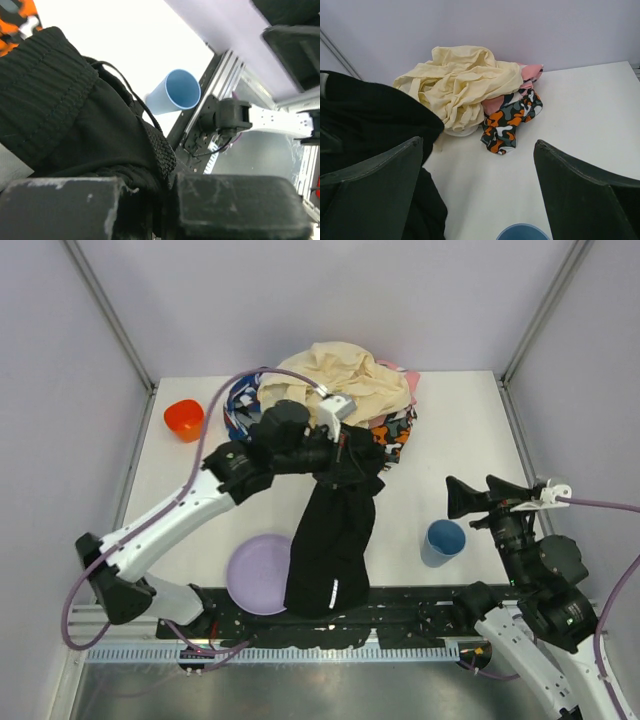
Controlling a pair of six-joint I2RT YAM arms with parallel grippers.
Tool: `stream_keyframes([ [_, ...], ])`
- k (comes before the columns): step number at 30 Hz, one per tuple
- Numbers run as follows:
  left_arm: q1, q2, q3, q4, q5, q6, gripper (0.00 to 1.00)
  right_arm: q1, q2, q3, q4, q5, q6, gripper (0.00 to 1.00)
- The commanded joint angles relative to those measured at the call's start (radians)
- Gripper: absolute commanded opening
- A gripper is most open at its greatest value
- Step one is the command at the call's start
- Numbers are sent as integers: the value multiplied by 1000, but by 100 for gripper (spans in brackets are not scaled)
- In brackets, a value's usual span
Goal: Pick out a specific cloth from the pile
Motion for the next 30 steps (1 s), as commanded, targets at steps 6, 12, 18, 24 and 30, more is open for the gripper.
stream_keyframes([
  [6, -98, 225, 143, 248, -62, -33, 0, 2, -48, -96, -94, -2, 185, 95],
  [12, -95, 345, 350, 190, -183, 6, 0, 0, -110, -158, -114, -31, 226, 95],
  [18, -91, 376, 403, 124, -249, 34, 0, 2, -146, -162, -154, -13, 233, 95],
  [24, -91, 308, 119, 159, -171, 25, 23, 2, -173, -181, -191, 21, 263, 95],
  [30, -92, 252, -130, 227, -134, -40, 100, 2, -222, -213, -171, 25, 319, 95],
])
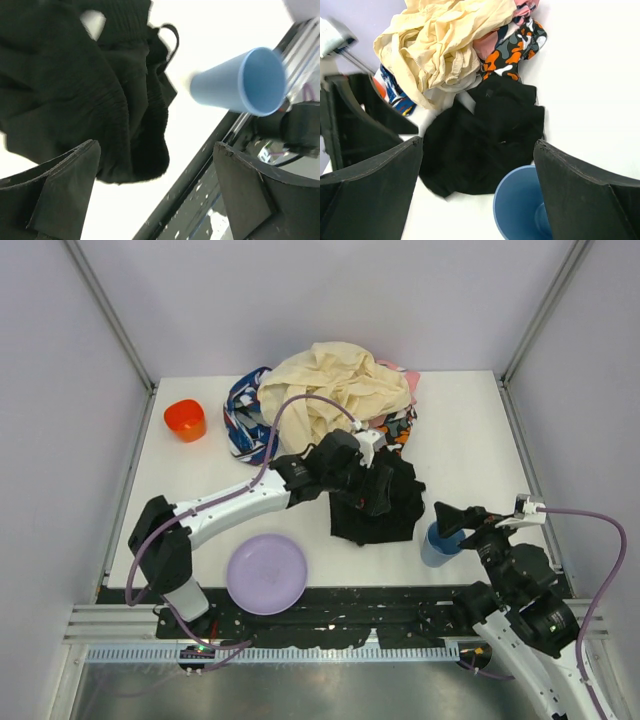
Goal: Pick out a specific cloth from the pile
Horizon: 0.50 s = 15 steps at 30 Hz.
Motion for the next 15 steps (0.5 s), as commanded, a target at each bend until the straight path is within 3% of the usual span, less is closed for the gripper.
stream_keyframes([
  [1, 0, -77, -31, 6, -12, -27, 100, 3, -26, -18, 19, 17, 60, 95],
  [4, 0, -158, -25, -63, -98, -16, 100, 3, -16, -13, -3, 20, 80, 95],
  [8, 0, -351, -188, -5, -177, -42, 100, 0, -3, -7, -23, 47, 99, 95],
  [11, 0, -496, -347, 13, -352, -82, 100, 2, 0, -7, -27, 49, 103, 95],
  [15, 5, -648, -474, -80, -556, -157, 100, 3, -9, -16, -47, 74, 103, 95],
])
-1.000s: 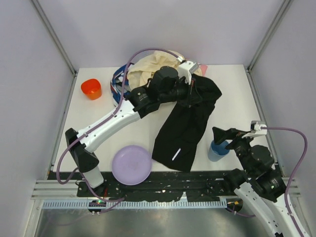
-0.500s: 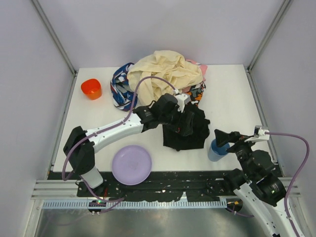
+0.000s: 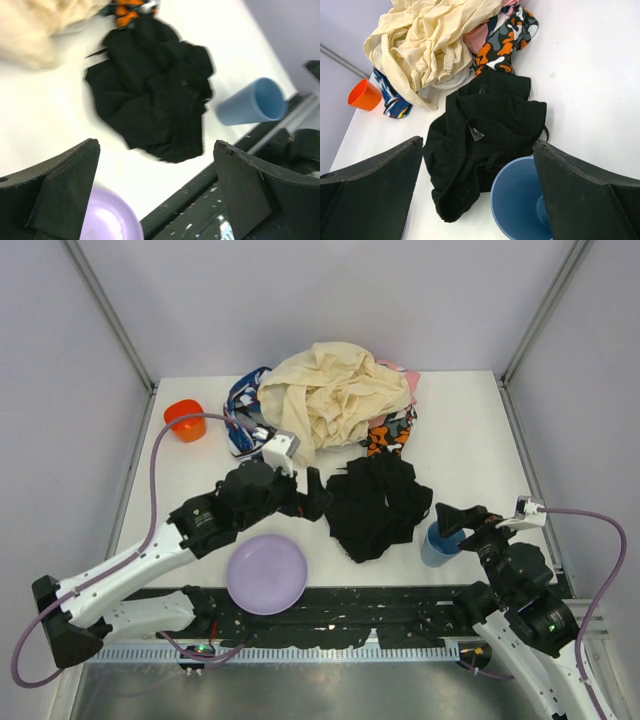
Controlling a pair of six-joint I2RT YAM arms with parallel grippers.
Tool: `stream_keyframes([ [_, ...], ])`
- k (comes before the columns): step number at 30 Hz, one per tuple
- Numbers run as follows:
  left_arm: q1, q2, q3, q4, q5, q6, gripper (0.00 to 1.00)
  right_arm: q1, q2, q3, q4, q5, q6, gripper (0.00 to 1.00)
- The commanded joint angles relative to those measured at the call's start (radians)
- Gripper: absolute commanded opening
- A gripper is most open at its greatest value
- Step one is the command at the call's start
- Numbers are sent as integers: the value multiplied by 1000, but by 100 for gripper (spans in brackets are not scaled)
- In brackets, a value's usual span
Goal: Pick out a specific cloth from the pile
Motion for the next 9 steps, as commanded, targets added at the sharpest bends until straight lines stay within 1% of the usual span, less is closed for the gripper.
stream_keyframes([
  [1, 3, -104, -127, -72, -292, -88, 100, 2, 2, 1, -2, 55, 25, 96],
  [4, 3, -178, -184, -54, -339, -107, 100, 2, -20, -7, -3, 47, 18, 95],
  [6, 3, -207, -210, -16, -335, -94, 100, 3, -25, 6, -31, 58, 13, 95],
  [9, 3, -224, -212, -19, -335, -92, 100, 2, -32, 24, -61, 106, 22, 95],
])
